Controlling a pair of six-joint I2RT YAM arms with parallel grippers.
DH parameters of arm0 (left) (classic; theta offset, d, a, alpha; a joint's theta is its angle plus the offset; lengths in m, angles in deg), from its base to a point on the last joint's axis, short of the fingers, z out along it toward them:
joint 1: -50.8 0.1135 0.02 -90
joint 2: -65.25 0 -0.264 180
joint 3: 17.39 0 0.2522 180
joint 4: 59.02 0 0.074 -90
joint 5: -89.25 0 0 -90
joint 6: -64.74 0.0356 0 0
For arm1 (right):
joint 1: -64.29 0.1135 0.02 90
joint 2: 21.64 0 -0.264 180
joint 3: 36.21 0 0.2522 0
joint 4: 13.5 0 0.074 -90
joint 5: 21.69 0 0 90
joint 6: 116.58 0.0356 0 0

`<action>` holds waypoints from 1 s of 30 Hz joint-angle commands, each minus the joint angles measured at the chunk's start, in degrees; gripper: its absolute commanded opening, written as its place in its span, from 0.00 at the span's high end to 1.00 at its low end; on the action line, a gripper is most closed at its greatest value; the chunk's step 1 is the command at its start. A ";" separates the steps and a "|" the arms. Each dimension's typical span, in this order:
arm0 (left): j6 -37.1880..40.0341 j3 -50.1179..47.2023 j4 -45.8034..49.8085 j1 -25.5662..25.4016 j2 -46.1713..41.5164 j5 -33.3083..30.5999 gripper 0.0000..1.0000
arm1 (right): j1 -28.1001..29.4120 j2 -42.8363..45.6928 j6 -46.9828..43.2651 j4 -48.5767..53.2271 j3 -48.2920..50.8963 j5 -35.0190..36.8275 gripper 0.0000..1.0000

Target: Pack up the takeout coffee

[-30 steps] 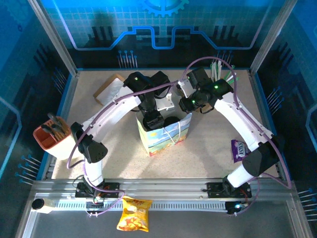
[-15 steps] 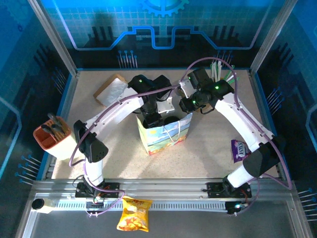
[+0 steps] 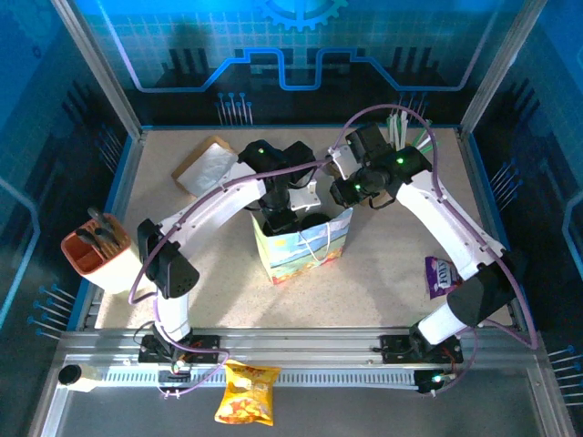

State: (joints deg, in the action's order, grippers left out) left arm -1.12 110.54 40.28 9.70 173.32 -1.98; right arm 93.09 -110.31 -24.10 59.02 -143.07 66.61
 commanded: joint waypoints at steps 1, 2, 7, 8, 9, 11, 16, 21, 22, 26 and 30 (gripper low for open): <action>0.29 -0.95 0.22 0.32 -1.10 1.32 0.51 | -0.76 0.19 -0.71 1.95 -2.05 0.07 0.86; 0.20 -1.20 0.07 0.25 -1.40 1.50 0.51 | -0.76 0.12 -0.89 2.04 -2.24 0.11 0.87; 0.19 -2.24 -0.17 0.16 -3.03 1.91 0.51 | -0.72 -0.39 -2.23 2.40 -3.27 -0.78 0.92; 0.15 -2.28 -0.17 0.10 -3.28 2.10 0.51 | -0.67 -0.54 -2.68 2.61 -3.47 -1.37 0.92; 0.11 -2.37 -0.19 -0.01 -3.46 2.32 0.51 | -0.67 -0.64 -3.20 2.82 -3.60 -1.82 0.93; 0.09 -2.46 -0.16 -0.29 -3.90 2.70 0.51 | -0.69 -0.99 -4.68 3.50 -3.84 -3.67 0.92; 0.37 -2.84 -0.37 -0.73 -4.21 1.88 0.51 | -0.67 -2.29 -6.25 4.67 -4.72 -4.48 0.92; 0.64 -3.29 -1.05 -0.60 -3.32 1.06 0.51 | -0.67 -2.99 -6.03 4.85 -4.98 -3.87 0.91; 0.56 -3.50 -1.05 -0.63 -3.10 0.74 0.51 | -0.70 -2.97 -6.08 4.84 -4.94 -3.78 0.91; 0.00 -3.37 -1.13 -0.47 -1.92 -0.19 0.51 | -0.72 -3.05 -5.90 4.61 -4.79 -3.61 0.90; -0.55 -2.93 -1.12 -0.47 -1.07 0.08 0.51 | -0.71 -2.88 -5.65 4.19 -4.28 -3.58 0.89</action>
State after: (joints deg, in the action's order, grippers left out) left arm -1.27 107.41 38.85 9.26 171.07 -1.44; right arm 93.09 -112.93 -29.24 62.06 -146.74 63.55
